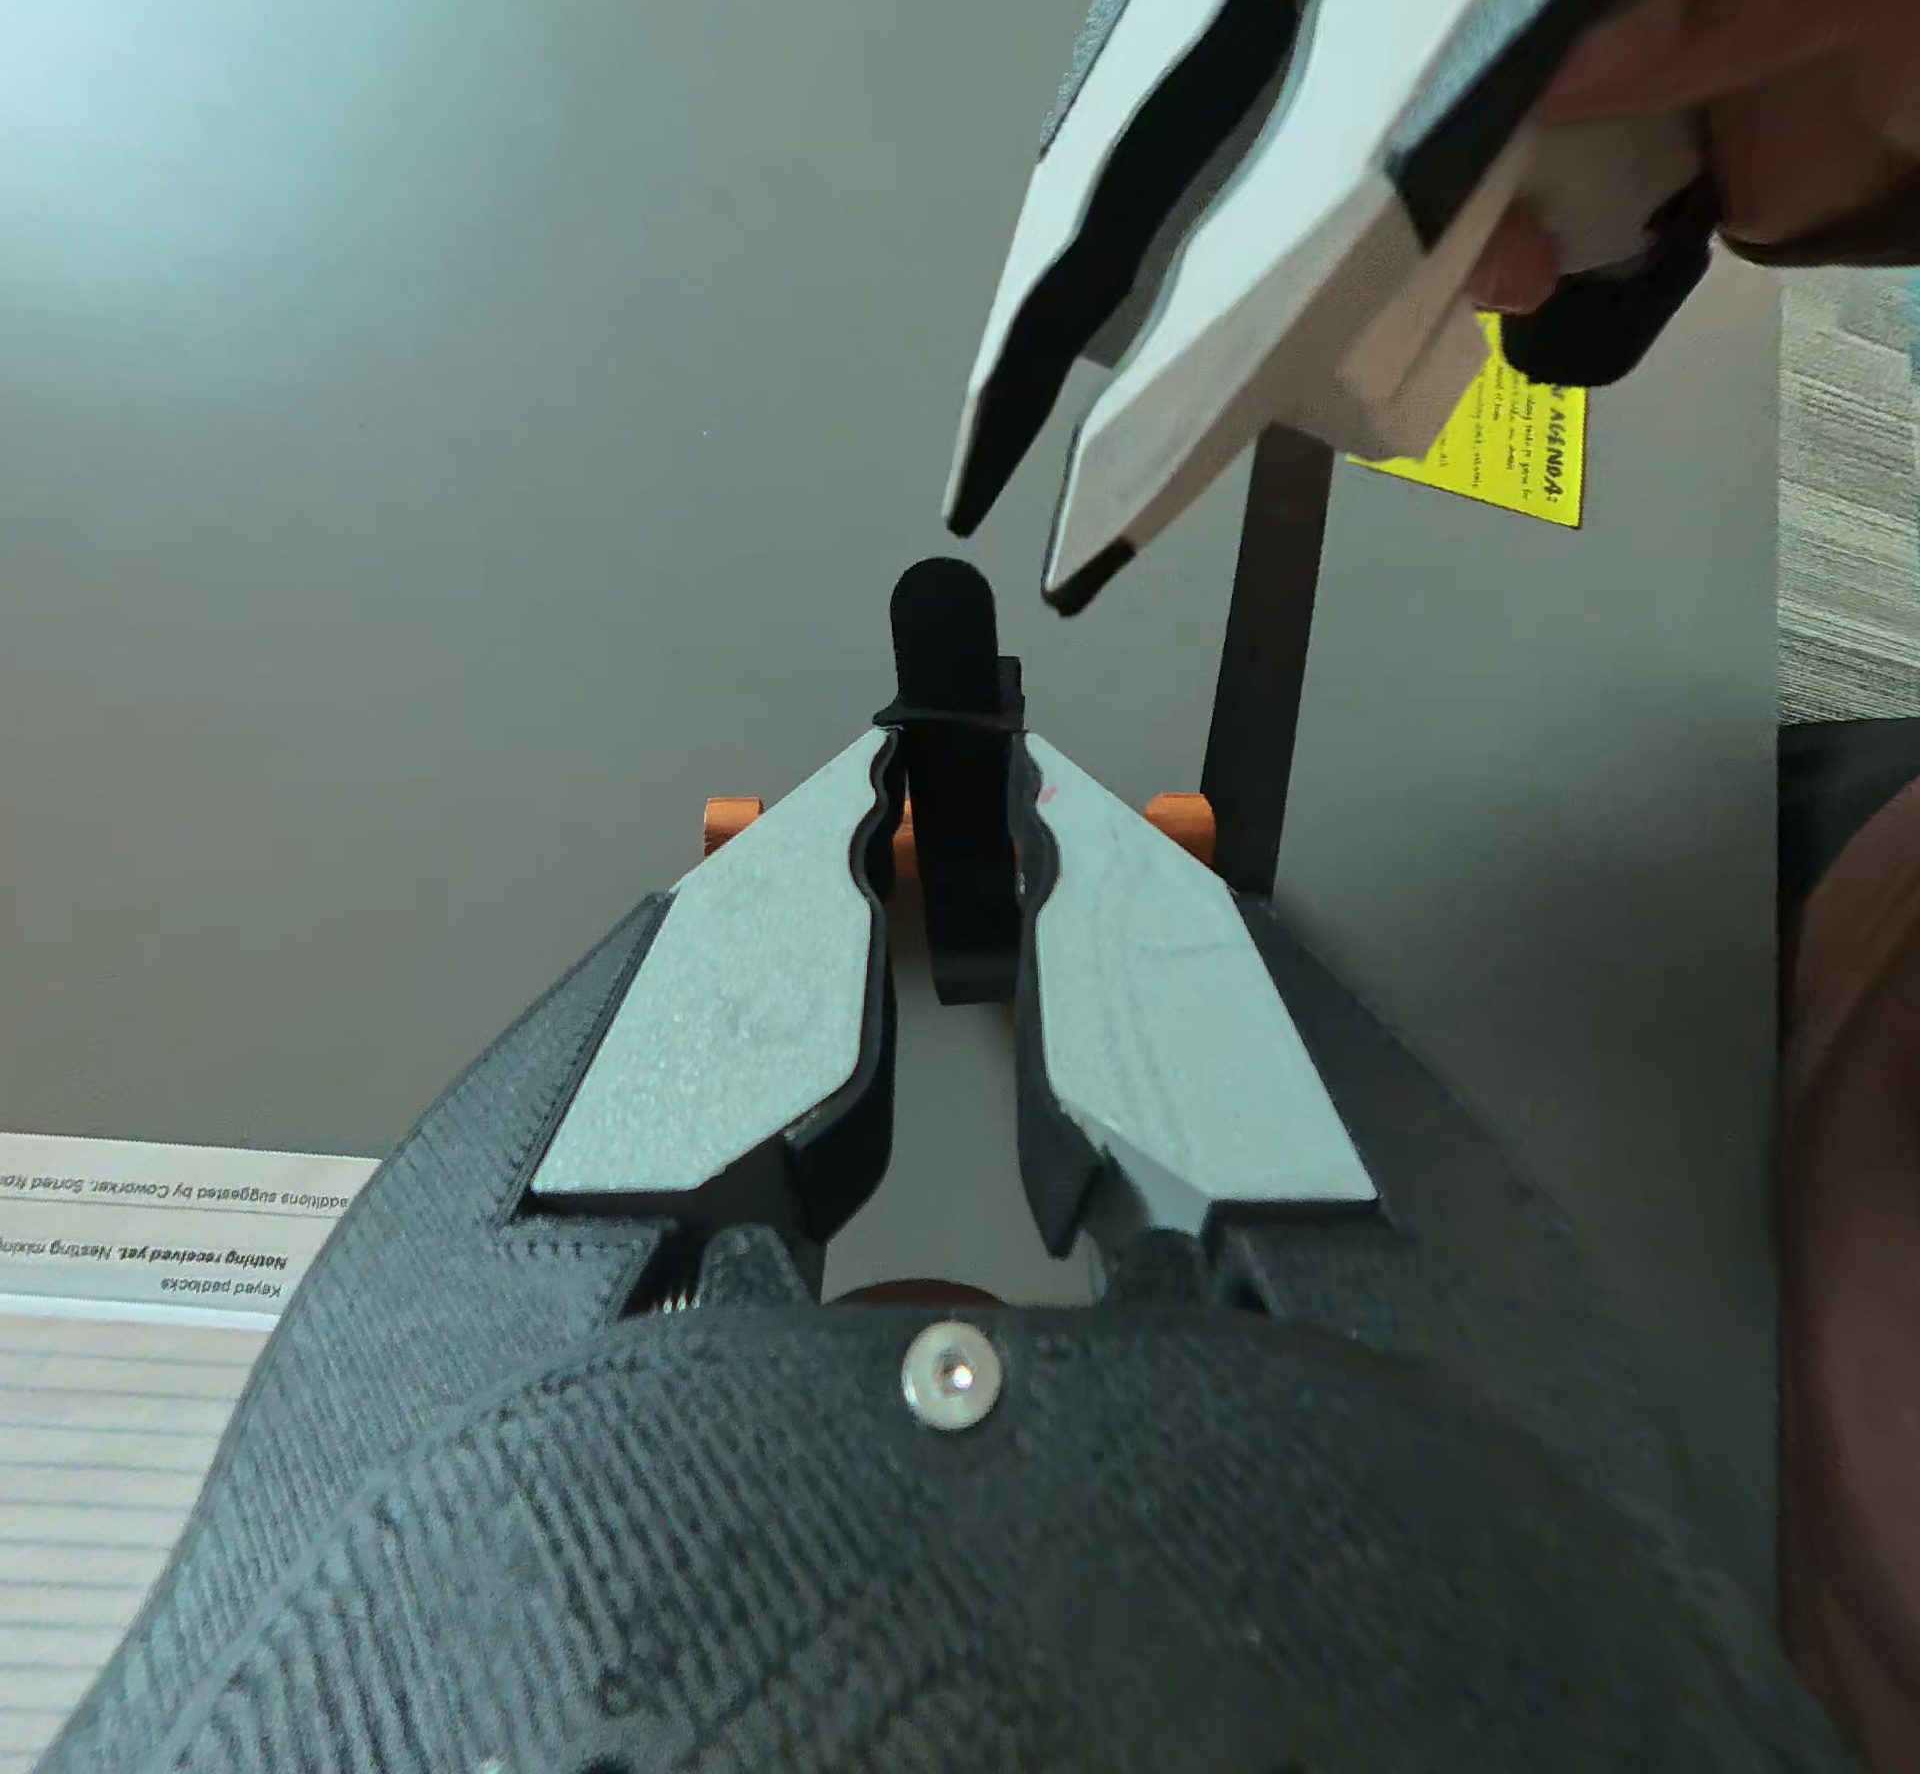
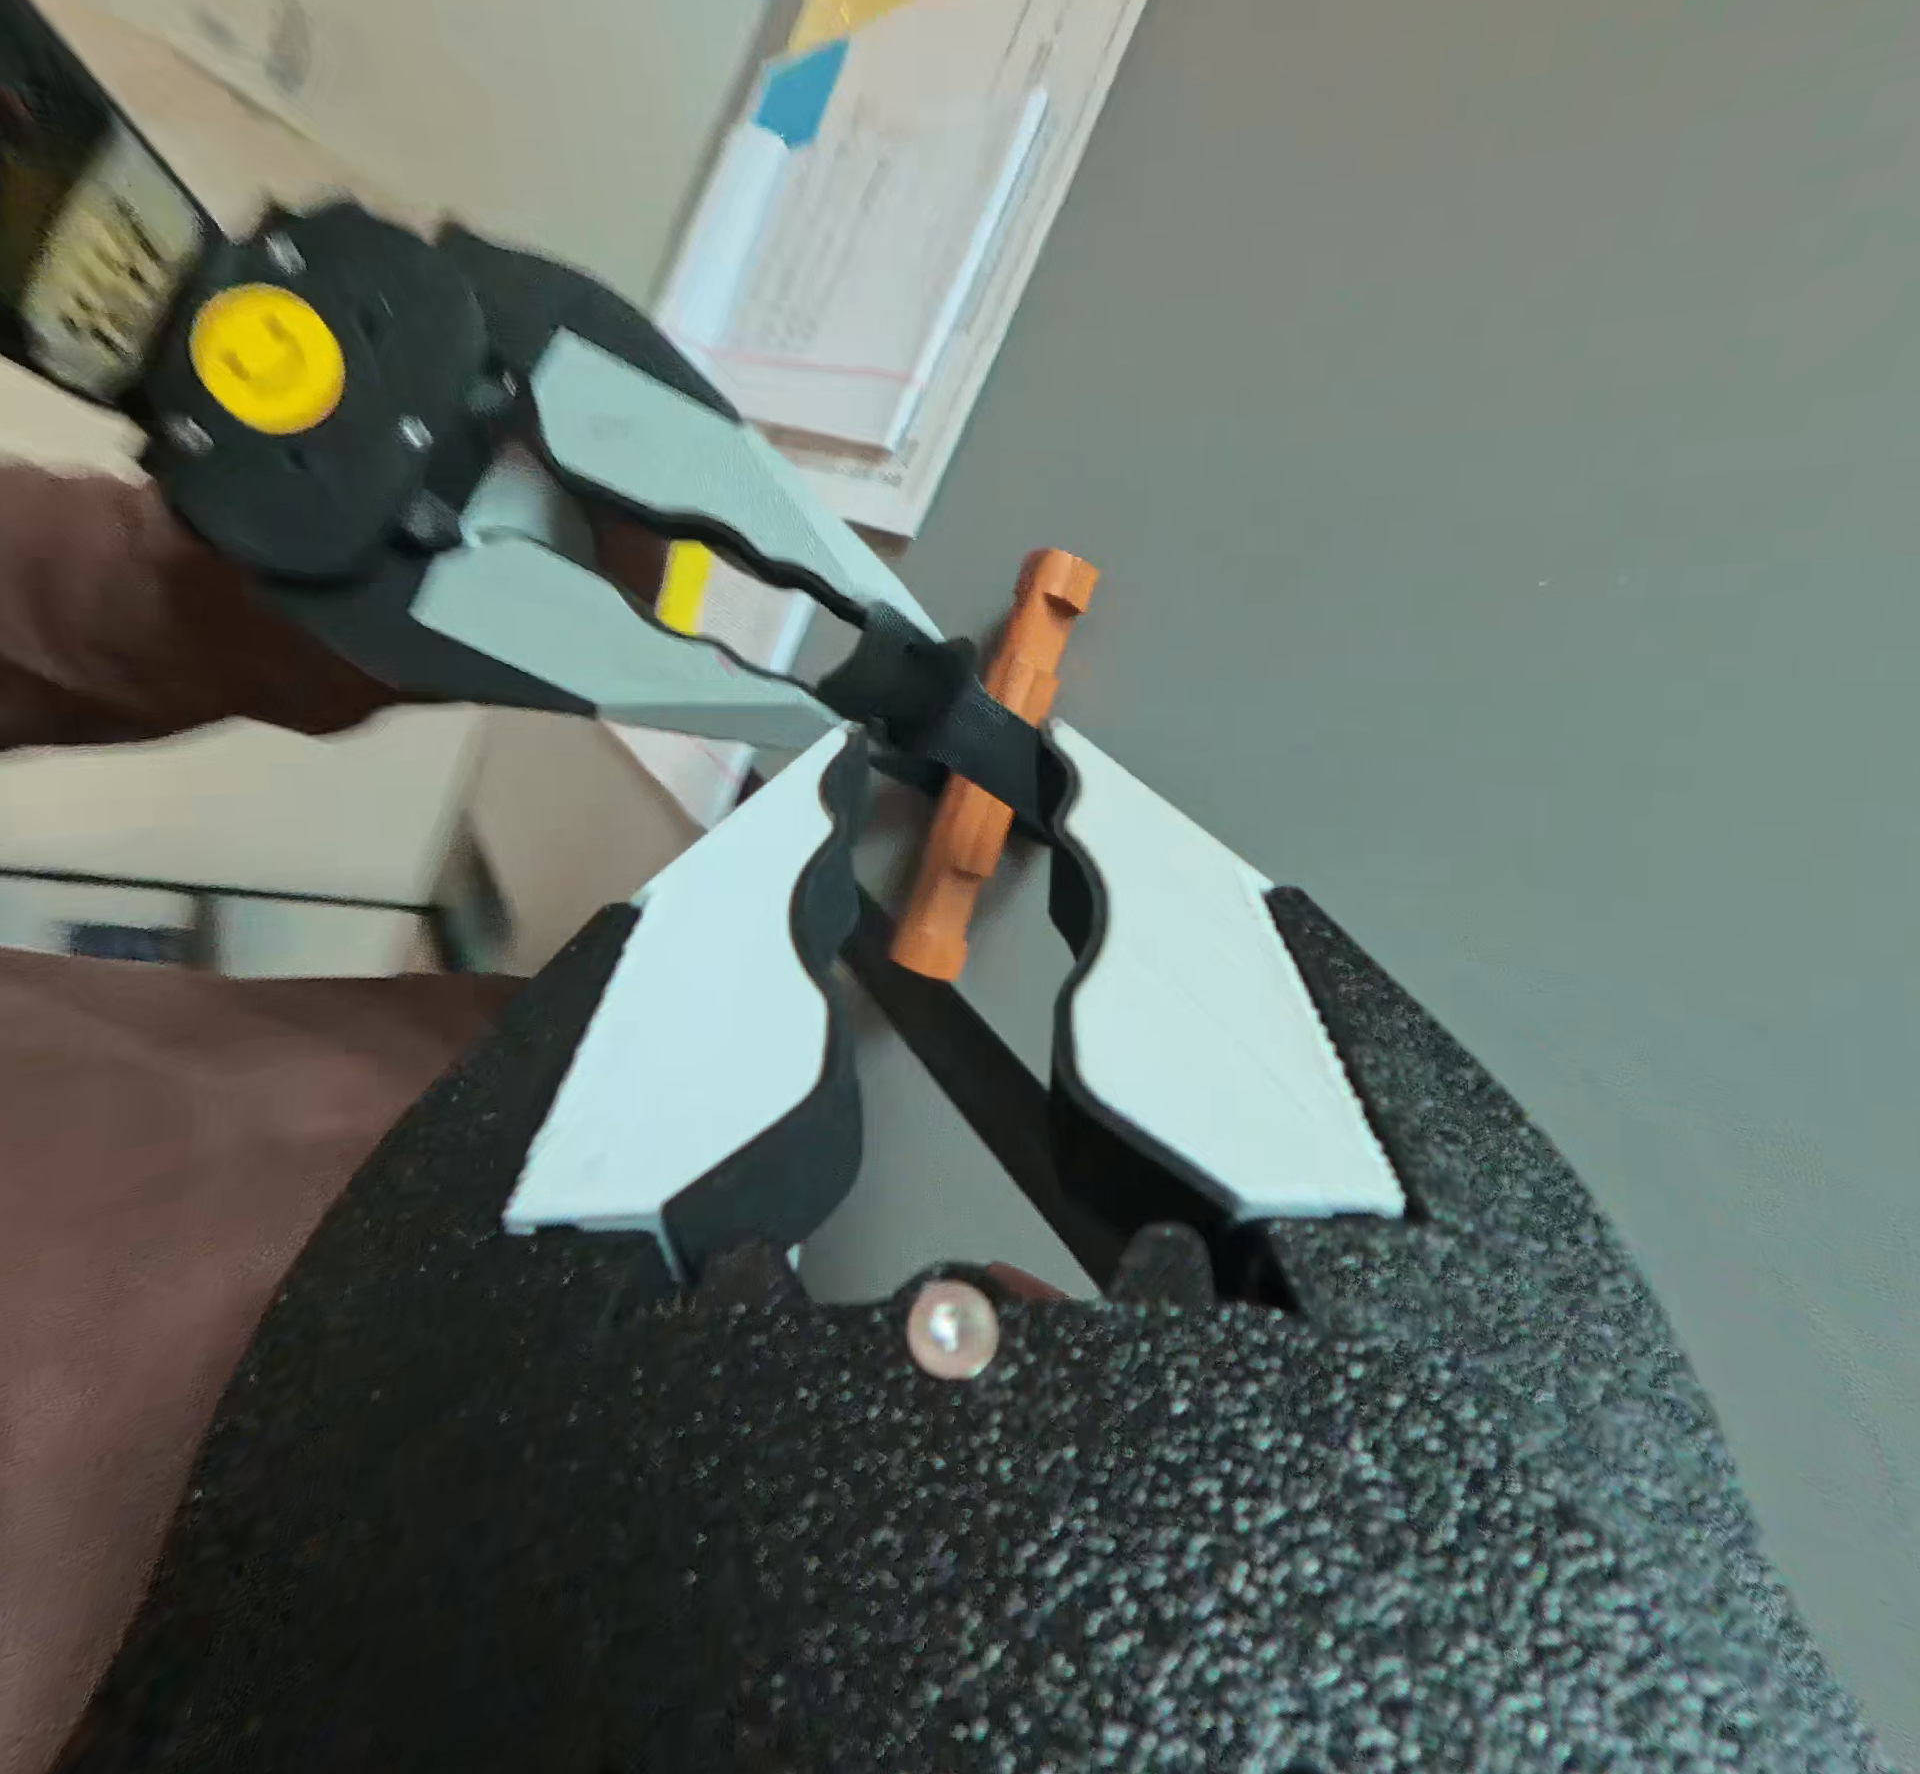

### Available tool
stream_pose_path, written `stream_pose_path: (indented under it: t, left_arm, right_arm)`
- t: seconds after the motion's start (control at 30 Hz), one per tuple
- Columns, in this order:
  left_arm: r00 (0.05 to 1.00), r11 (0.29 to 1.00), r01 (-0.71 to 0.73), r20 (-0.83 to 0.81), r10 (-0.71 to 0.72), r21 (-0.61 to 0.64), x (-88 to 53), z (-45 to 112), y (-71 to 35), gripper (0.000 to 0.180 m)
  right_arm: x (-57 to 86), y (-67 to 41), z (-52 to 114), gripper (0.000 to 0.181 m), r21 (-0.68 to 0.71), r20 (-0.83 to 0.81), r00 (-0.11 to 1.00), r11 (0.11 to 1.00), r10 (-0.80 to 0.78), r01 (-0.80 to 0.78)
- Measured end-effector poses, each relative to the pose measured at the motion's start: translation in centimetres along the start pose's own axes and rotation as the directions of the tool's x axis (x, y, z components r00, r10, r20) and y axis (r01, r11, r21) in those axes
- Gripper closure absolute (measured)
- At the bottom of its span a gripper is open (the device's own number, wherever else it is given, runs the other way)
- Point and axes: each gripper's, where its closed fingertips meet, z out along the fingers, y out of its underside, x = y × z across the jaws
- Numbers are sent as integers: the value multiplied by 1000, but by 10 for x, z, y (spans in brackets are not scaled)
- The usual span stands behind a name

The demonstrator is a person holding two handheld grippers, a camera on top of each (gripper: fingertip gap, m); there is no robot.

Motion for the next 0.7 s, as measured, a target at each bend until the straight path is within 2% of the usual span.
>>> stream_pose_path:
  t: [0.07,0.13,0.2,0.23,0.27,0.4,0.57,0.7]
  left_arm:
    - [1000,1000,-6,3,6,2,0,0,0,162]
    - [1000,1000,-11,4,11,7,0,0,-1,162]
    - [1000,1000,-17,6,17,13,0,0,-3,162]
    - [1000,1000,-20,6,20,14,1,-1,-3,162]
    - [1000,1000,-23,7,23,14,1,-1,-4,162]
    - [1000,1000,-9,8,9,12,0,-2,-2,162]
    - [989,990,144,-24,-144,5,2,-16,3,154]
    - [937,941,337,-96,-336,-3,7,-28,5,152]
  right_arm:
    - [-2,-9,-2,145,38,106,987,991,122,-126]
    - [-1,-9,2,145,28,139,972,980,189,-195]
    - [2,-6,10,152,0,139,962,971,236,-238]
    - [-1,-5,13,162,-8,160,955,968,249,-251]
    - [-4,-4,16,180,-16,186,948,965,260,-261]
    - [-7,-4,18,181,-16,210,935,957,285,-289]
    - [-11,-4,18,181,3,197,940,959,278,-284]
    - [-14,-5,18,181,12,175,952,966,253,-259]
